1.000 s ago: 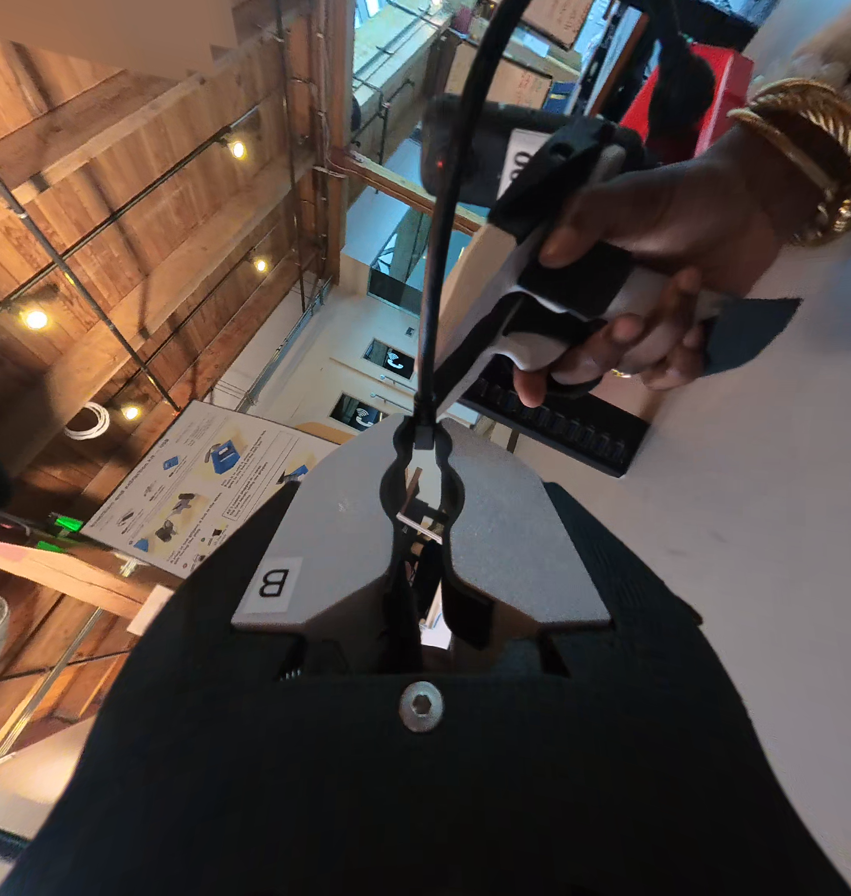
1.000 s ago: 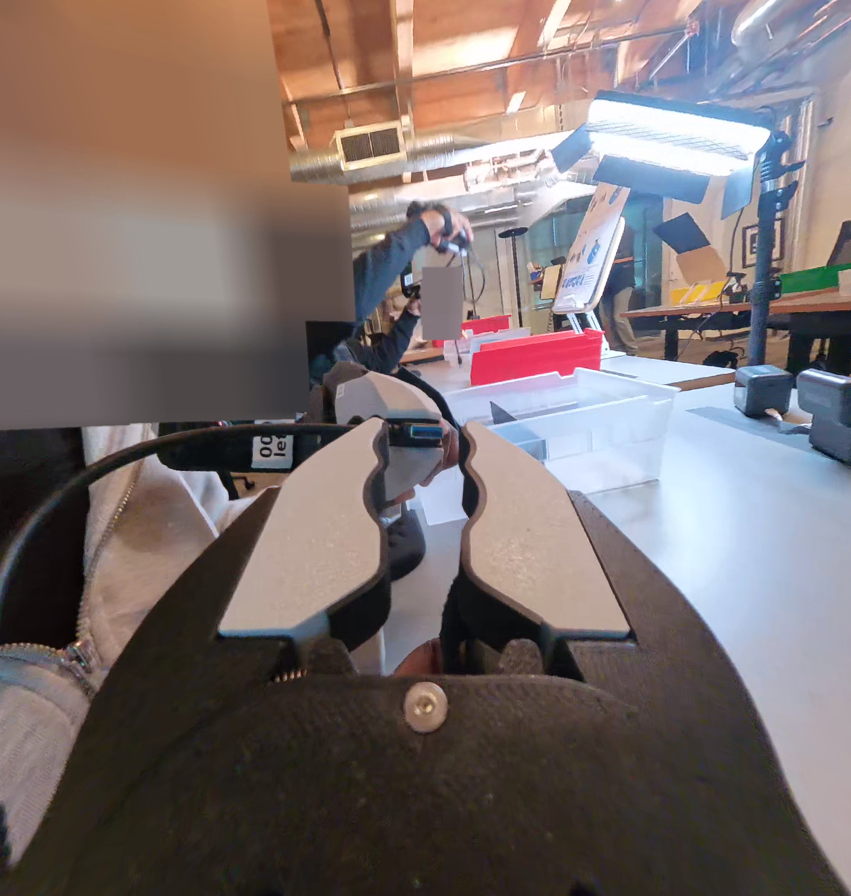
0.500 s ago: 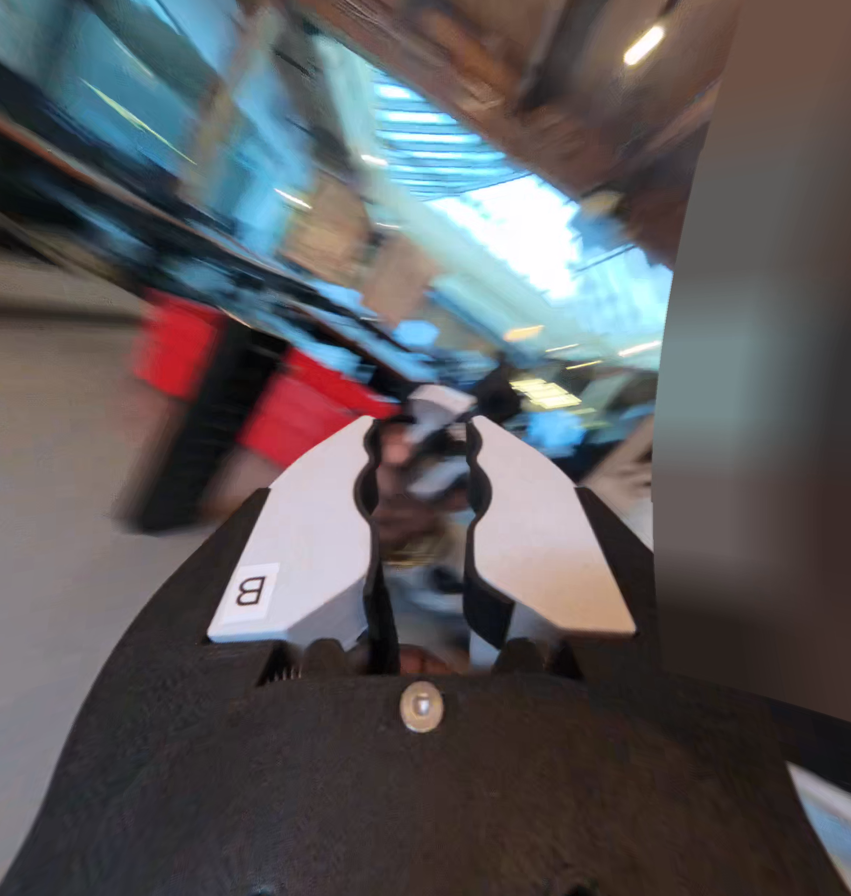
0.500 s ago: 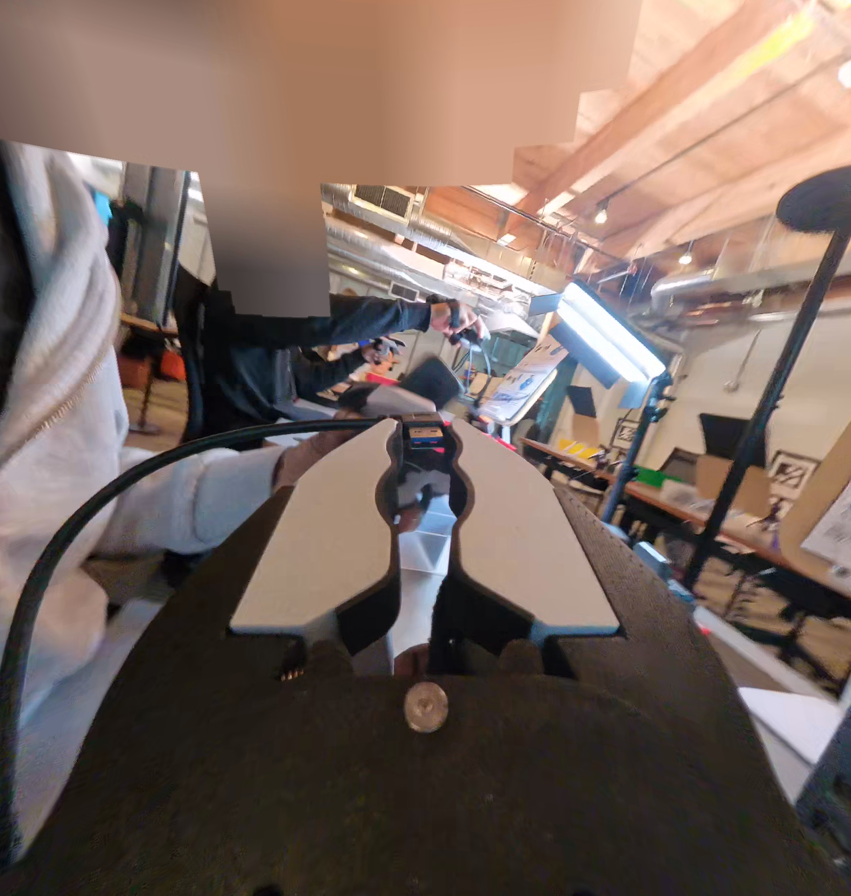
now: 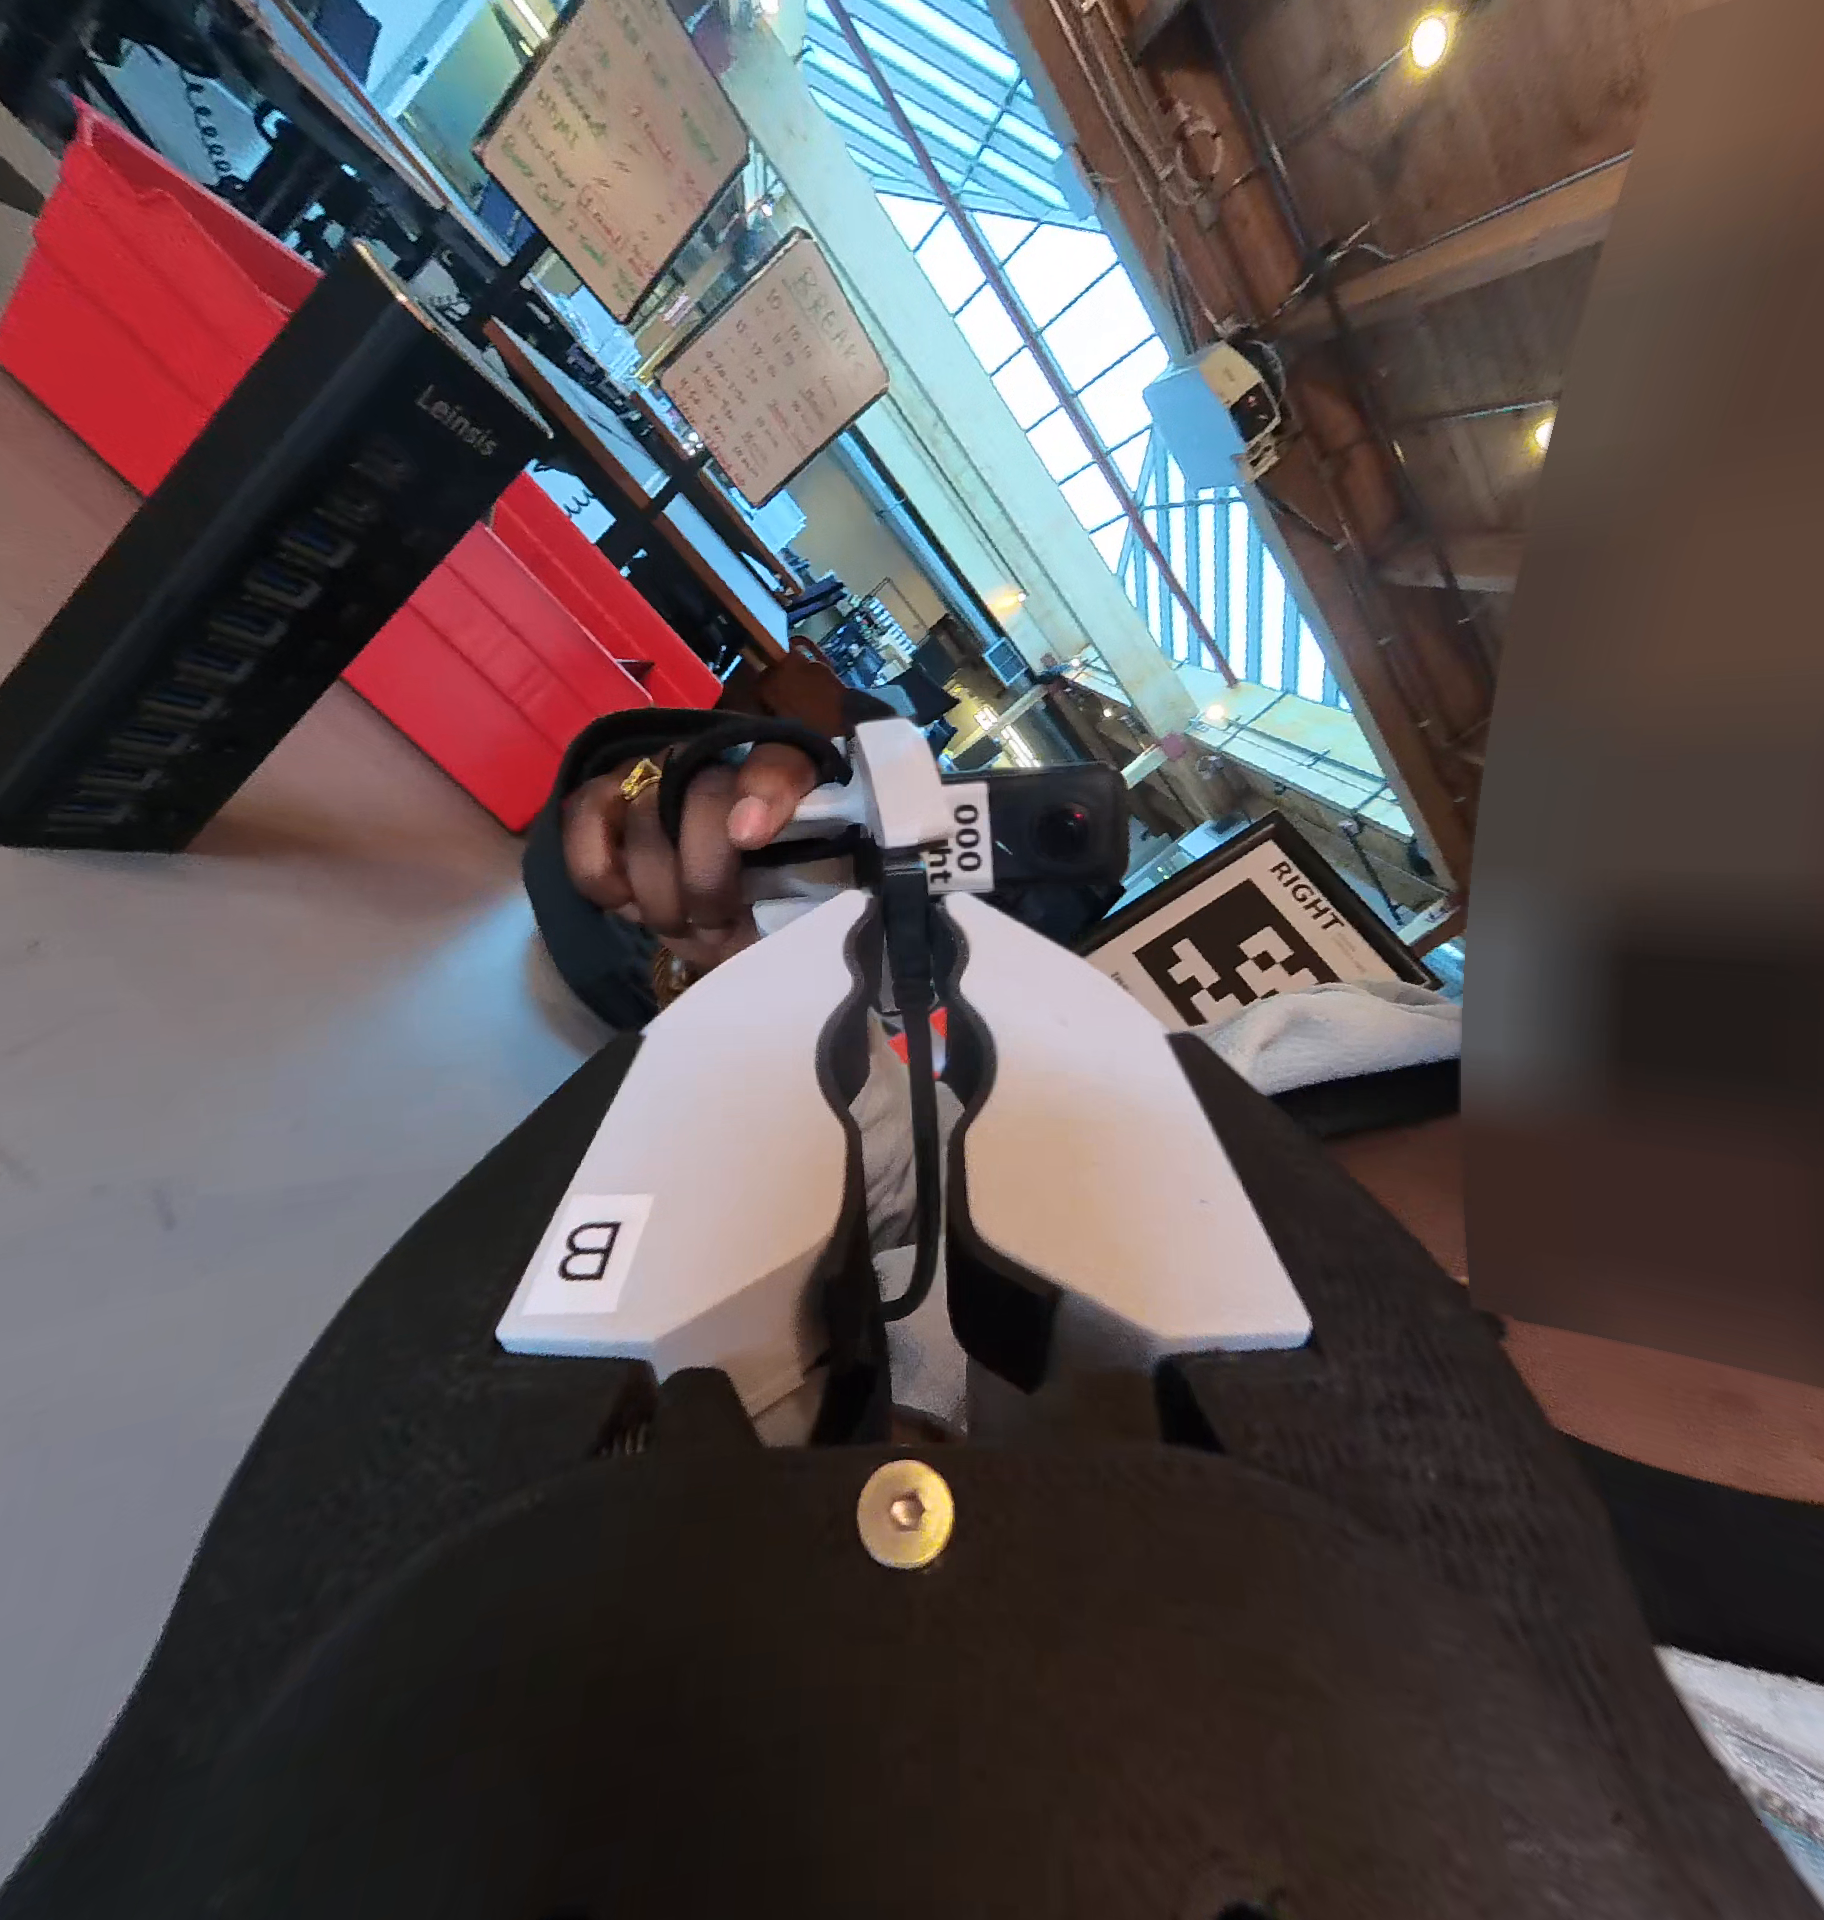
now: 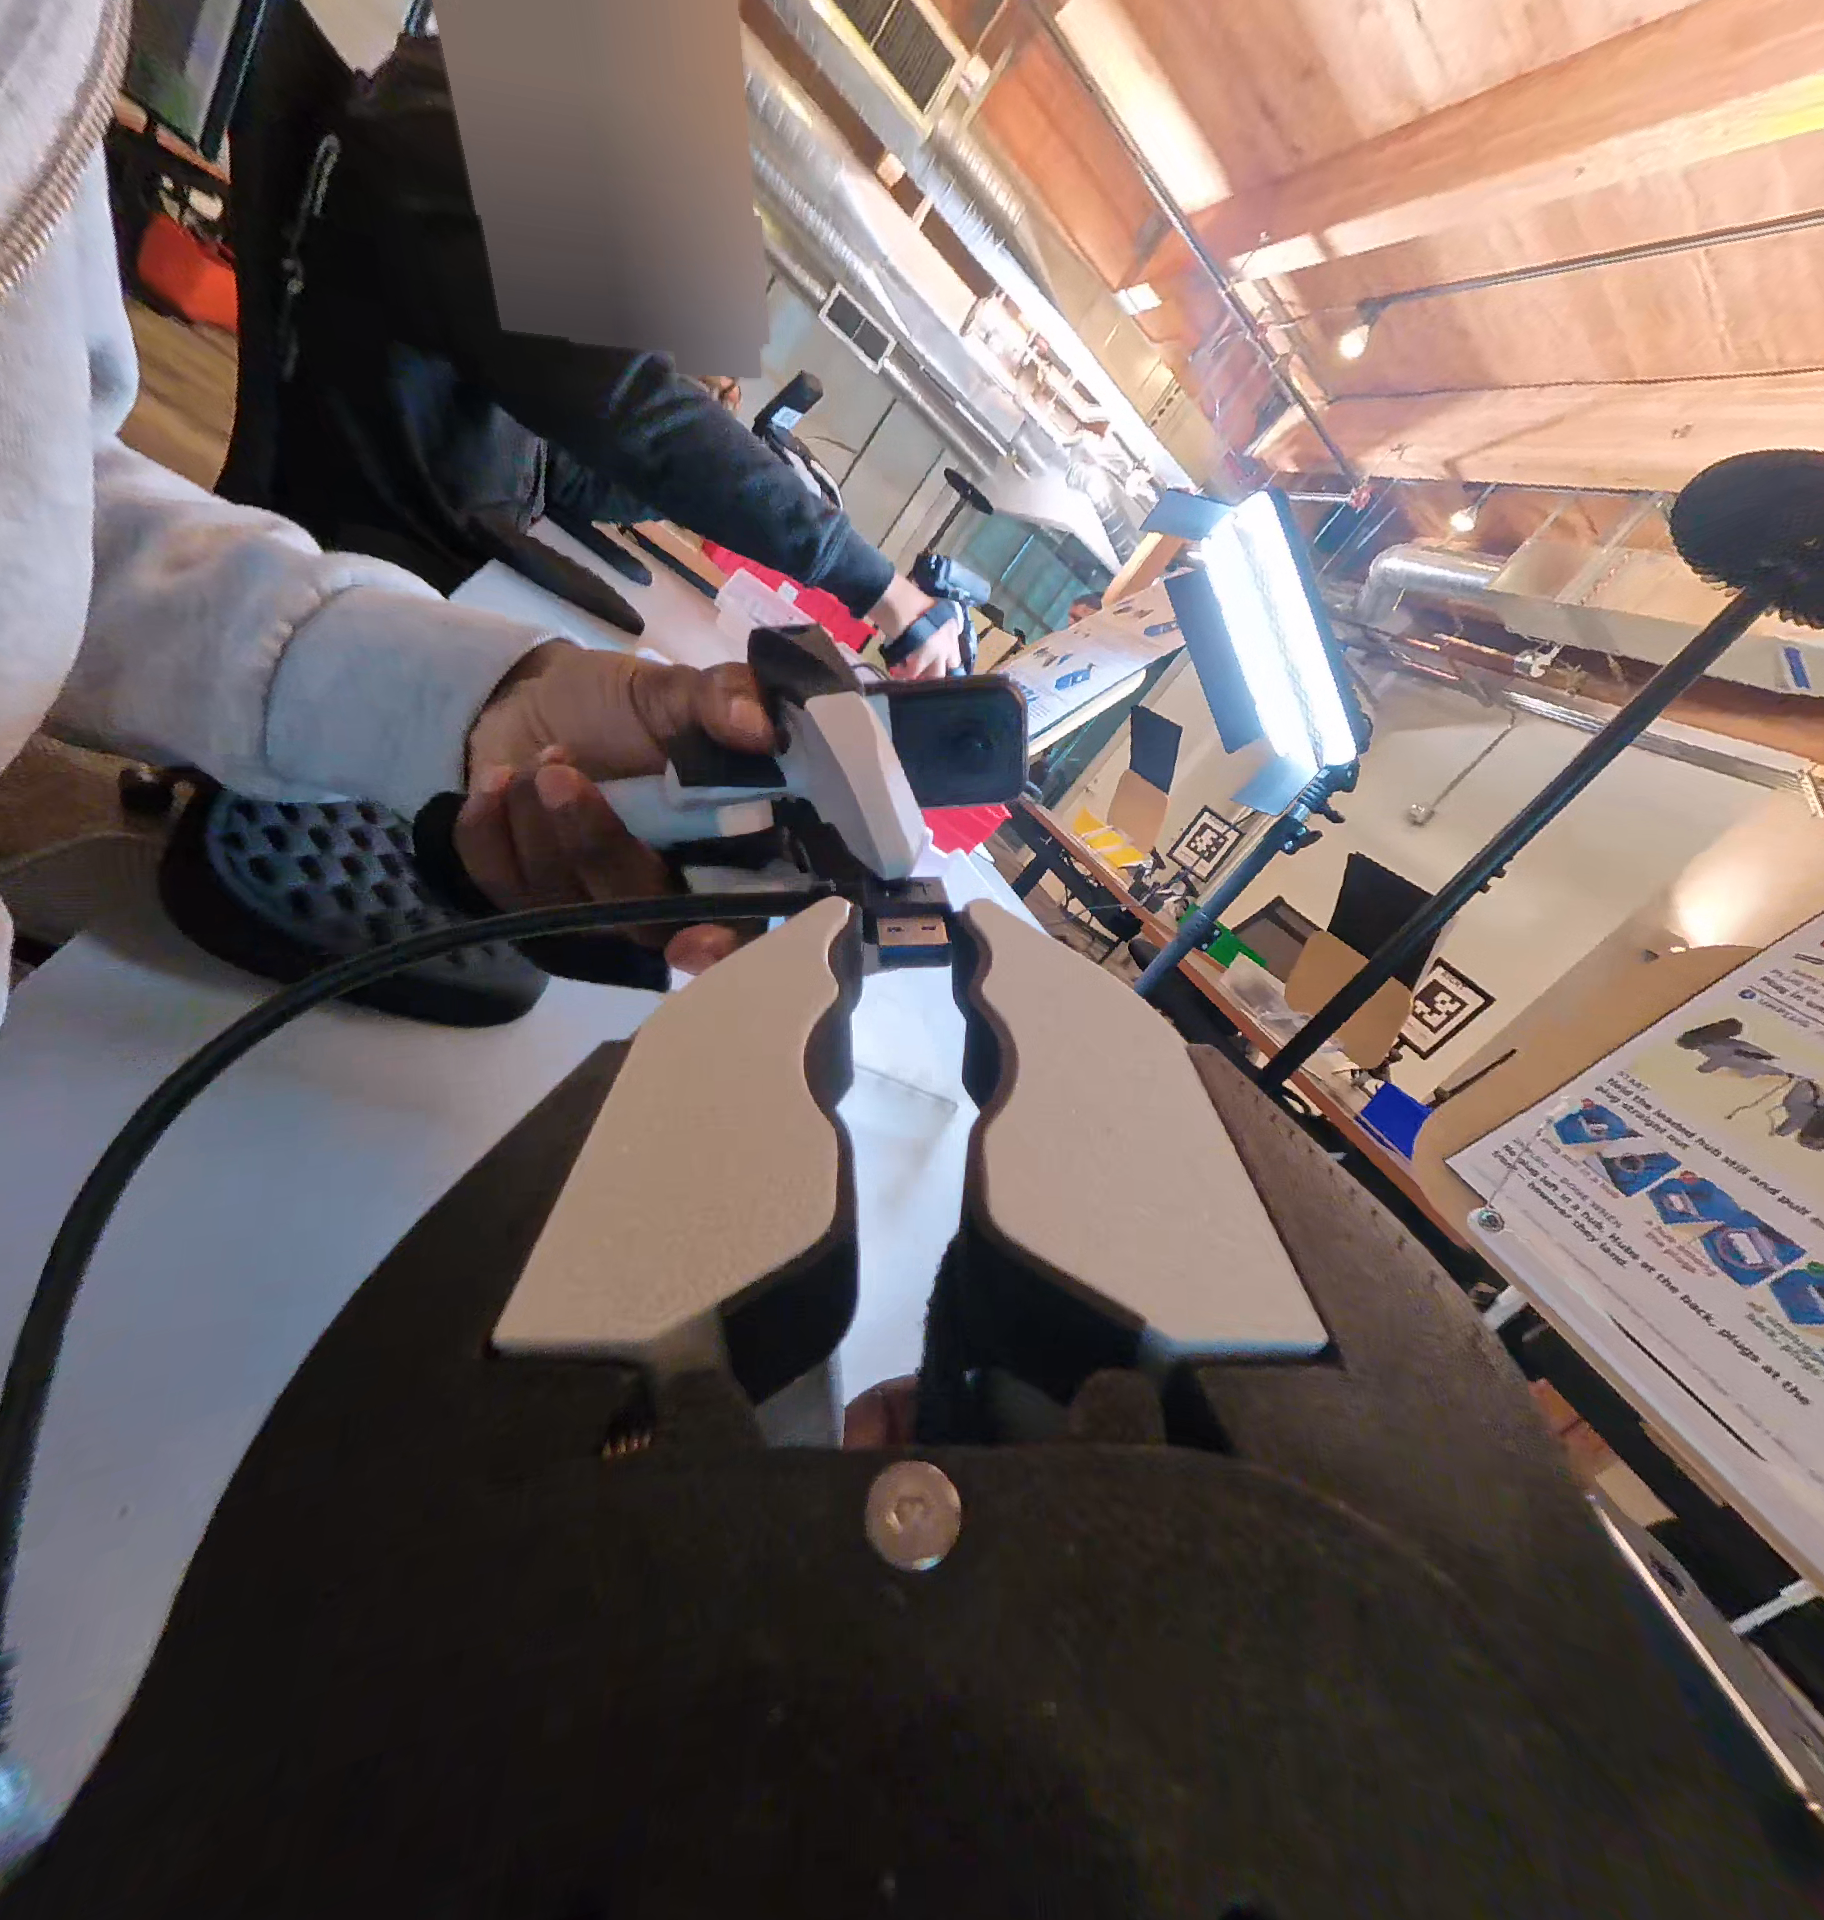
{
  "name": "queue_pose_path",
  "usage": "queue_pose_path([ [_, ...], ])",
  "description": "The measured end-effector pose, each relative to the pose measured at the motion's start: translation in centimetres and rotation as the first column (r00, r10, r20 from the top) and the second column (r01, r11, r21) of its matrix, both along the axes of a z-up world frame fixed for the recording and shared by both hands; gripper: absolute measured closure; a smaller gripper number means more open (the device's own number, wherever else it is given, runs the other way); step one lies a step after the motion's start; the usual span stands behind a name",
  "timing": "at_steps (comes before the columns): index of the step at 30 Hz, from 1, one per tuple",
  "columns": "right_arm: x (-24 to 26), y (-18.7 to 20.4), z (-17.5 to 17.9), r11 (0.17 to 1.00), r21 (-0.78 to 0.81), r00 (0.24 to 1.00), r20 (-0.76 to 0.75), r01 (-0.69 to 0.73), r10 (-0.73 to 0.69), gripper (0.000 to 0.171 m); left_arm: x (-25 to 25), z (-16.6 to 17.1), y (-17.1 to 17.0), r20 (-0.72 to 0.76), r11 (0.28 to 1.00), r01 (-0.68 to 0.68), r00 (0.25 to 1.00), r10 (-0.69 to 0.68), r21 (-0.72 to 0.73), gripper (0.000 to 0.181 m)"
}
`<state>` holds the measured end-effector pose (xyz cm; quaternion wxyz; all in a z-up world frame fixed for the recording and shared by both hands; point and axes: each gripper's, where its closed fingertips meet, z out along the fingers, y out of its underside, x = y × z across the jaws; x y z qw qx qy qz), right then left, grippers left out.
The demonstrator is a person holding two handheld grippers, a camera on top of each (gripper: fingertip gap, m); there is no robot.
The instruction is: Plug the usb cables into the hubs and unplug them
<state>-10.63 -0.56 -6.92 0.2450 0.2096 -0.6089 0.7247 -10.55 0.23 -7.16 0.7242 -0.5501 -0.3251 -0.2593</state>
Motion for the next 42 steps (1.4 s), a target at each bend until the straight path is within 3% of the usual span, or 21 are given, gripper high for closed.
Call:
queue_pose_path([
  [9, -0.3, 0.0, -1.1, 0.993, 0.096, 0.990, -0.125, 0.076, -0.064, 0.155, -0.2, -1.2, 0.4, 0.000, 0.998, -0.015, 1.000, 0.015, -0.067, 0.172],
  [13, -1.6, 0.8, 0.4, 0.985, 0.031, 0.981, -0.102, 0.172, -0.168, 0.150, -1.6, 0.0, 0.2, -0.034, 0.989, -0.145, 0.989, 0.146, 0.013, 0.173],
  [15, -3.8, 3.1, 3.1, 0.954, -0.104, 0.959, 0.007, 0.282, -0.283, 0.133, -3.0, 0.8, -0.9, -0.007, 0.964, -0.247, 0.969, 0.249, 0.095, 0.173],
  [17, -7.8, 6.6, 5.0, 0.875, -0.189, 0.885, 0.241, 0.446, -0.399, 0.117, -3.9, 1.0, -1.8, 0.051, 0.940, -0.300, 0.954, 0.296, 0.161, 0.173],
  [18, -9.5, 8.2, 5.0, 0.846, -0.189, 0.837, 0.361, 0.498, -0.412, 0.105, -4.0, 0.9, -2.0, 0.075, 0.934, -0.309, 0.951, 0.300, 0.180, 0.173],
  [21, -13.5, 11.0, 3.1, 0.824, -0.108, 0.686, 0.619, 0.557, -0.383, 0.097, -4.4, 0.3, -2.4, 0.145, 0.920, -0.332, 0.941, 0.307, 0.206, 0.173],
  [23, -14.7, 10.5, 0.4, 0.872, 0.050, 0.598, 0.708, 0.488, -0.375, 0.101, -4.5, -0.1, -2.5, 0.183, 0.917, -0.331, 0.938, 0.295, 0.221, 0.173],
  [25, -15.0, 9.3, -1.8, 0.909, 0.177, 0.559, 0.739, 0.377, -0.376, 0.108, -4.7, -0.4, -2.6, 0.220, 0.910, -0.341, 0.931, 0.292, 0.234, 0.172],
  [30, -15.9, 7.1, -5.0, 0.916, 0.296, 0.641, 0.654, 0.271, -0.402, 0.141, -5.5, -1.8, -2.6, 0.289, 0.902, -0.371, 0.908, 0.303, 0.219, 0.173],
  [36, -16.9, 6.8, -3.4, 0.853, 0.152, 0.599, 0.651, 0.499, -0.466, 0.144, -7.6, -3.1, -3.3, 0.360, 0.809, -0.556, 0.806, 0.470, 0.190, 0.173],
  [42, -15.1, 5.9, 0.9, 0.857, -0.122, 0.620, 0.741, 0.502, -0.258, 0.144, -8.6, -2.6, -2.0, 0.381, 0.745, -0.623, 0.765, 0.519, 0.238, 0.172],
])
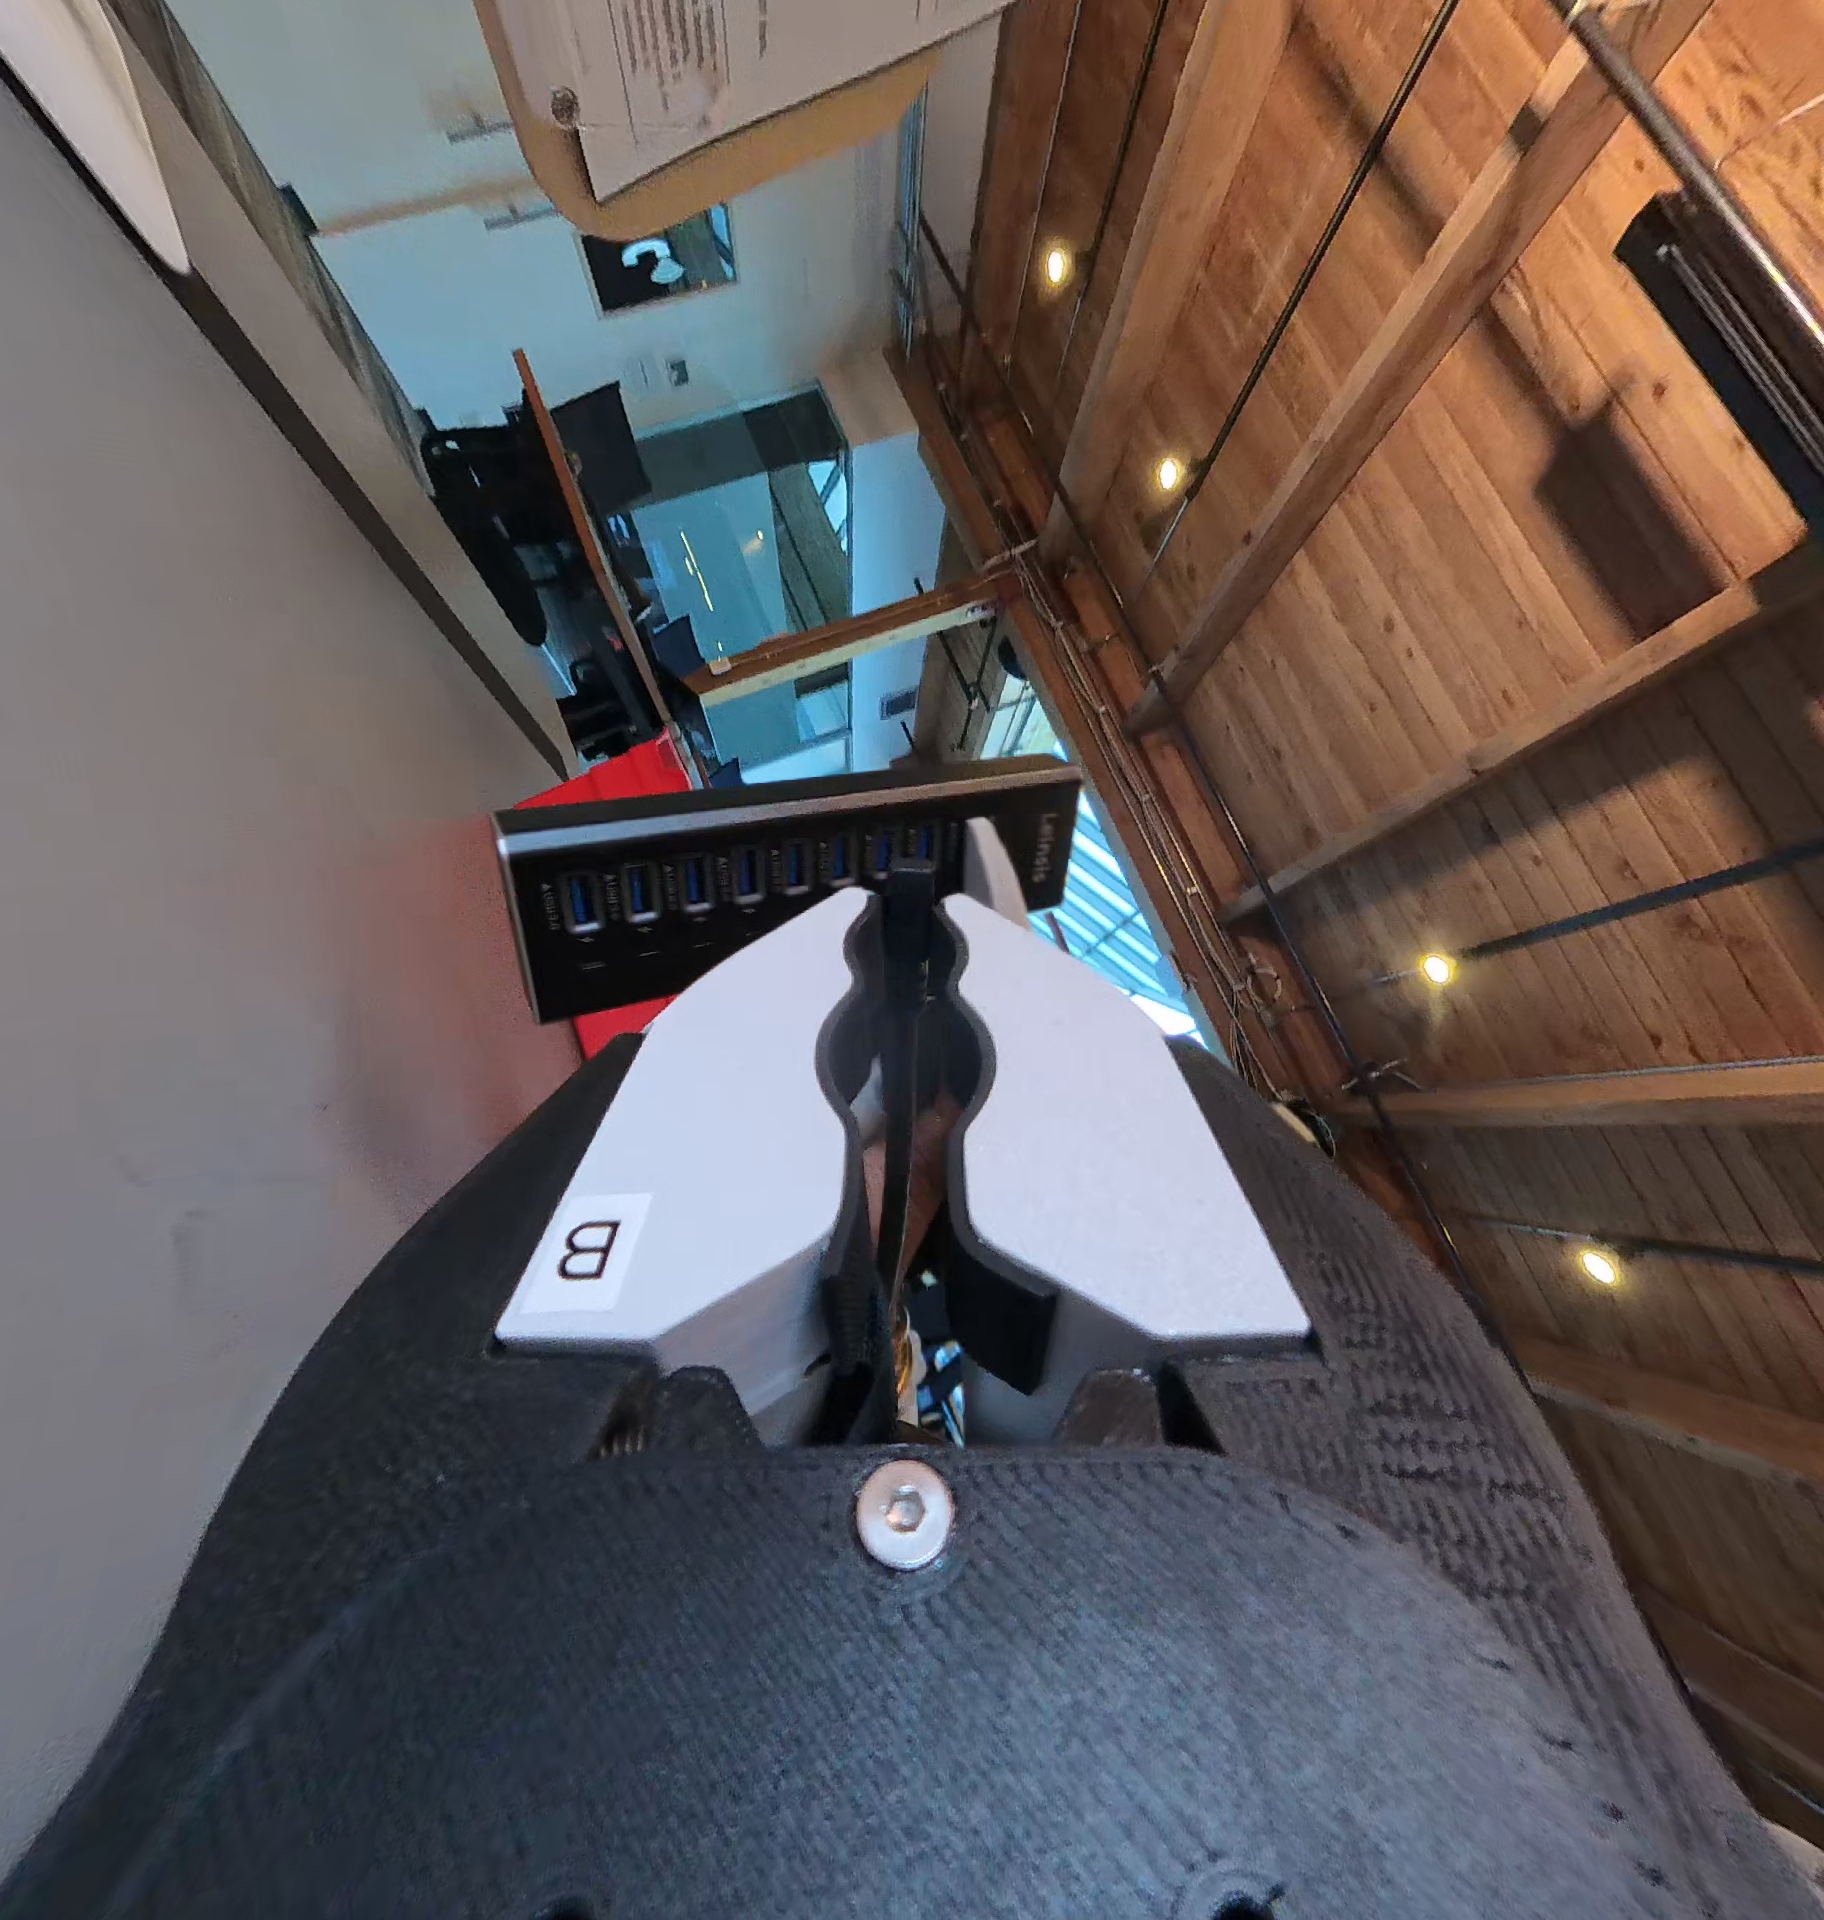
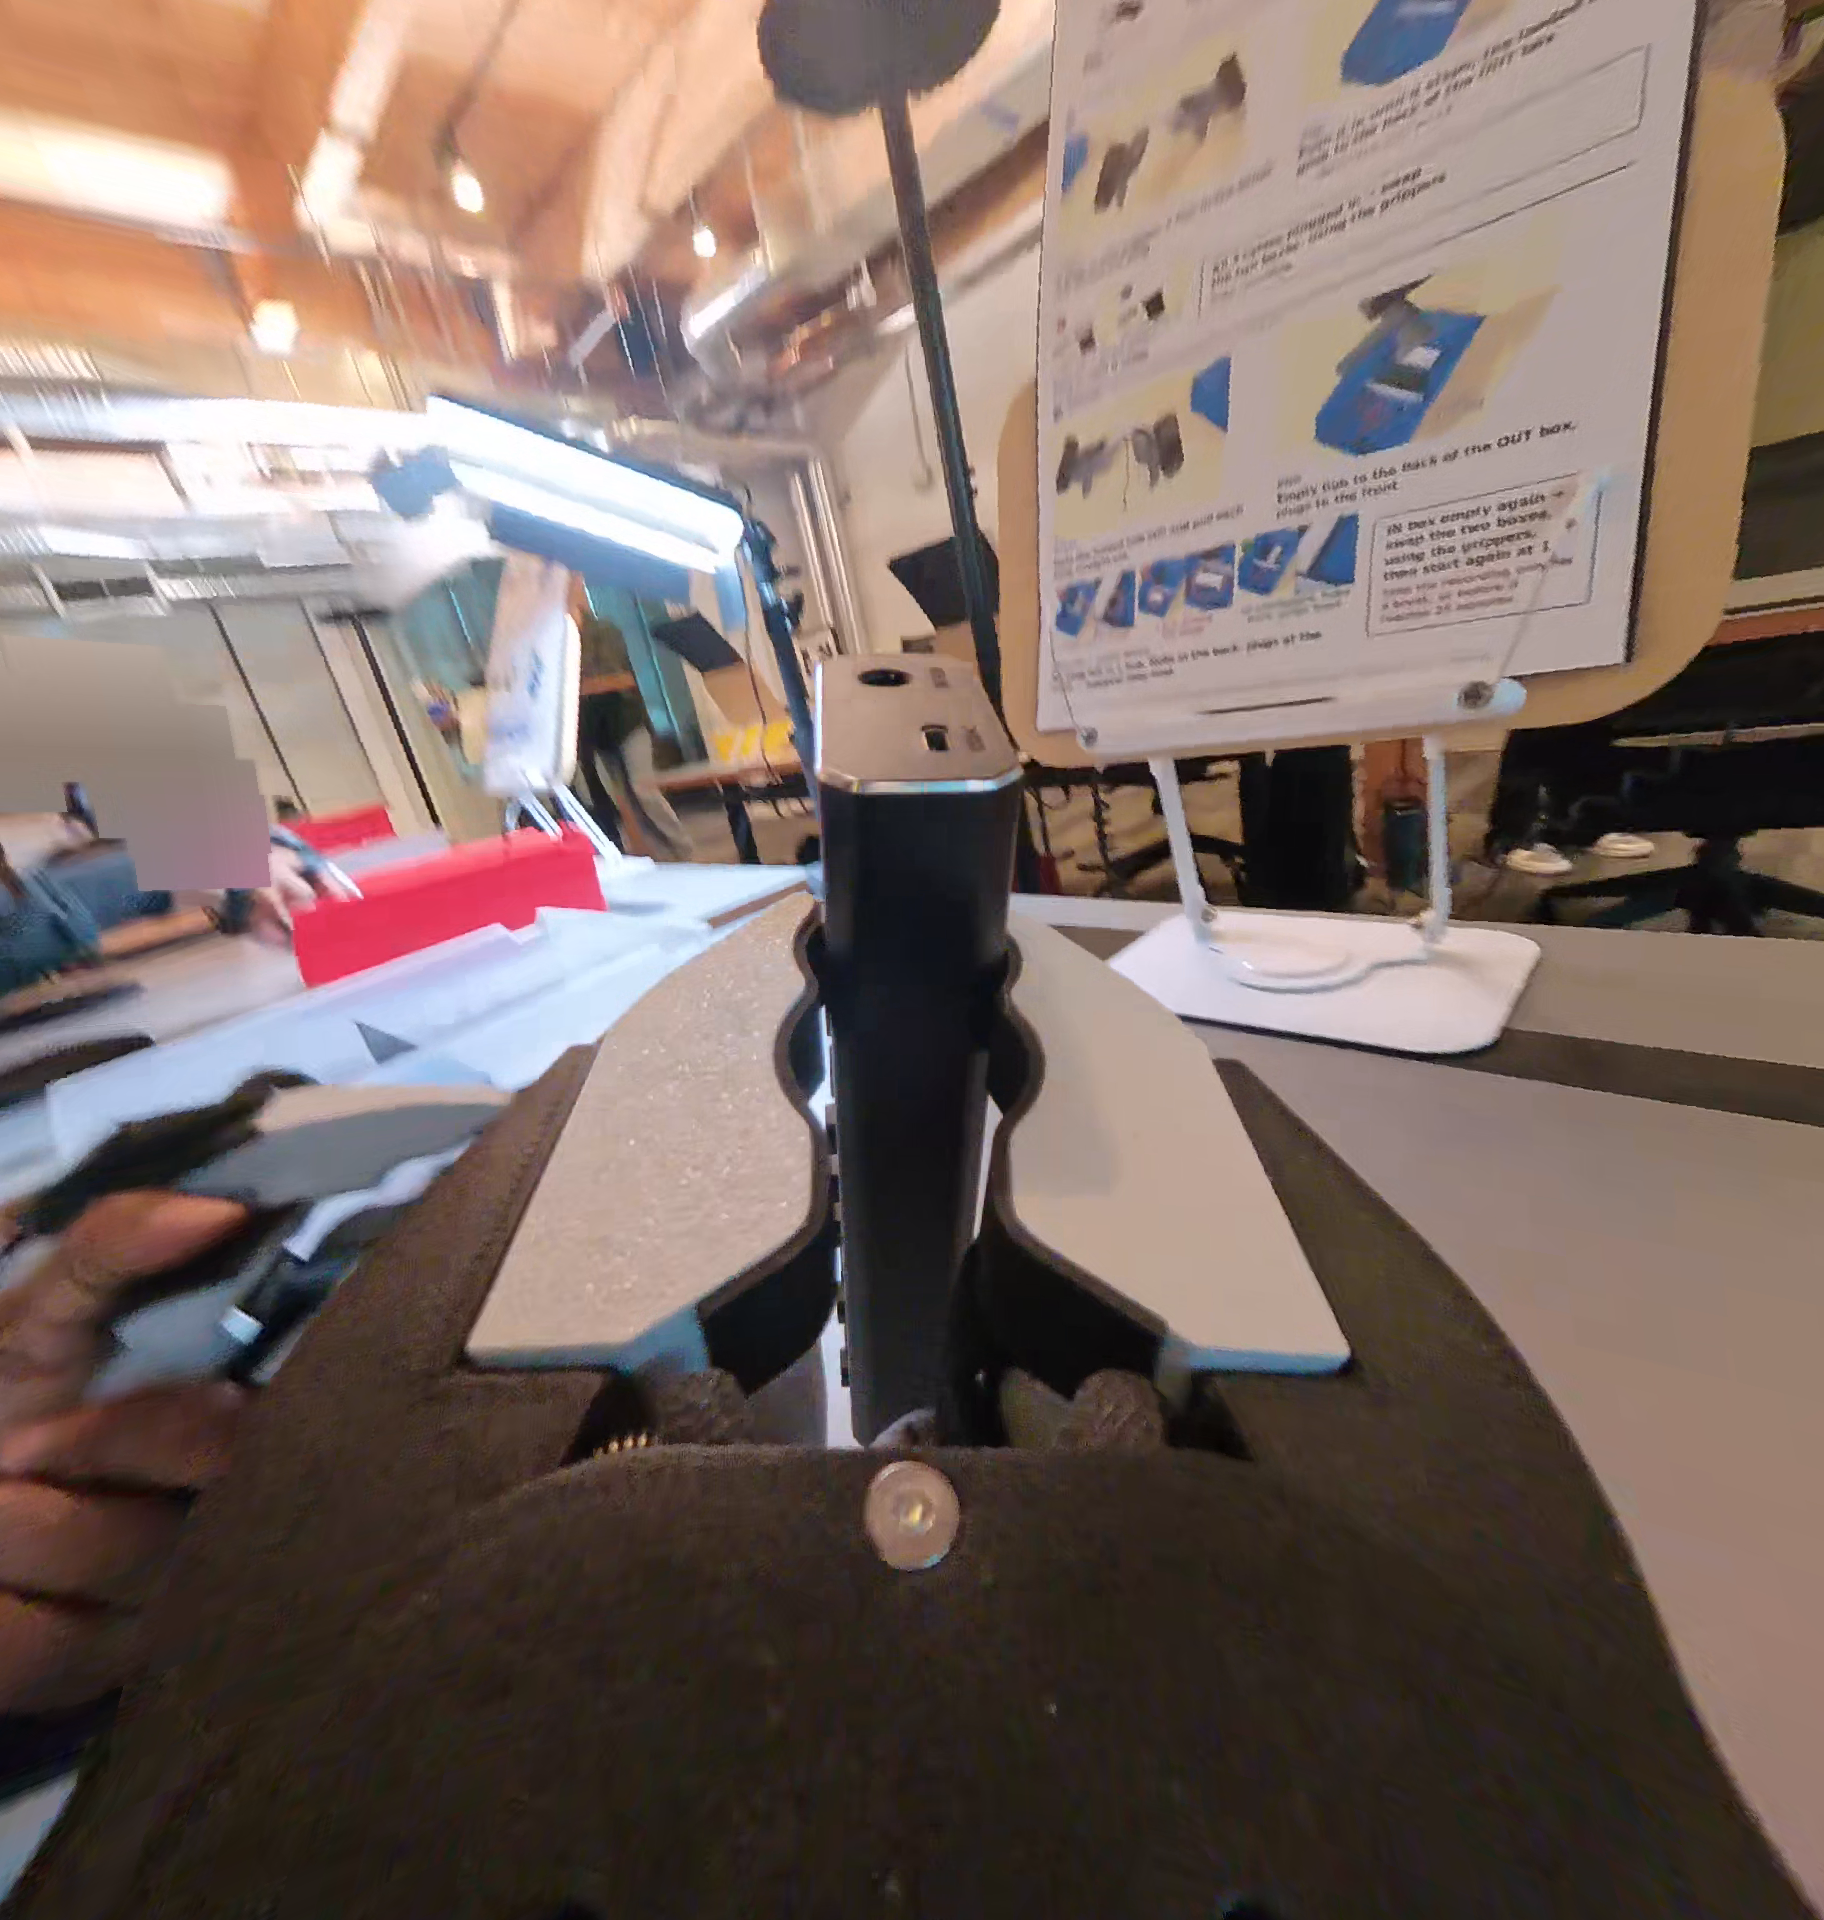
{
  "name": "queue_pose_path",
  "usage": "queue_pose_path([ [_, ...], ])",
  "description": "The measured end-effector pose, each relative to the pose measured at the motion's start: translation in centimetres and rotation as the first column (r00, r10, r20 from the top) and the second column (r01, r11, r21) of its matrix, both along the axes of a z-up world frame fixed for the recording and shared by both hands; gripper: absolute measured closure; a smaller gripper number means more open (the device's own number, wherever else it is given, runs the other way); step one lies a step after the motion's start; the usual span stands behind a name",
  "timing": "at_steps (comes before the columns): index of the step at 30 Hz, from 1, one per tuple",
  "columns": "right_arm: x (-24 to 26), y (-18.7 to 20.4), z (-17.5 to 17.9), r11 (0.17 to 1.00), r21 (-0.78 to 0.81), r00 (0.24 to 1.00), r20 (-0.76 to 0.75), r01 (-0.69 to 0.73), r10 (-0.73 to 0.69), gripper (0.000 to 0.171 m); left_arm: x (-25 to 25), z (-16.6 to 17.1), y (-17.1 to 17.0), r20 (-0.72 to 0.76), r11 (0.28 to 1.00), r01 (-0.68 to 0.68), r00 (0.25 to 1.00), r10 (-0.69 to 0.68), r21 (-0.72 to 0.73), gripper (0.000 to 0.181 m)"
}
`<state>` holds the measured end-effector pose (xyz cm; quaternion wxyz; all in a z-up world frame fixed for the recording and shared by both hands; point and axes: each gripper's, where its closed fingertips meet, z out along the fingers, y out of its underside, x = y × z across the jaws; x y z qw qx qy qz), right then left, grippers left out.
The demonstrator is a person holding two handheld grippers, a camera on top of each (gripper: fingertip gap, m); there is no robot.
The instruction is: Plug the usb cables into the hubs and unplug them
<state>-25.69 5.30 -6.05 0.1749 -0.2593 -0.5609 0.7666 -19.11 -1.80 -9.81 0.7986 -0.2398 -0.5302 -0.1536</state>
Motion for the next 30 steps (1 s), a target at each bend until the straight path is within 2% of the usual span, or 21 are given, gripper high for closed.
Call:
queue_pose_path([
  [8, 1.8, -1.4, 0.0, 0.989, -0.144, 1.000, 0.004, -0.014, 0.014, 0.144, -0.7, 0.8, 1.3, -0.024, 0.998, -0.062, 0.998, 0.062, -0.007, 0.173],
  [19, 3.2, -2.9, 0.1, 0.992, -0.099, 0.988, -0.122, 0.079, -0.091, 0.143, -1.1, 2.0, 2.0, -0.074, 0.980, -0.193, 0.979, 0.190, -0.042, 0.172],
  [30, 3.6, -3.6, 0.4, 0.986, -0.110, 0.977, -0.154, 0.128, -0.145, 0.143, -1.1, 2.5, 1.5, -0.089, 0.966, -0.257, 0.963, 0.253, -0.035, 0.172],
])
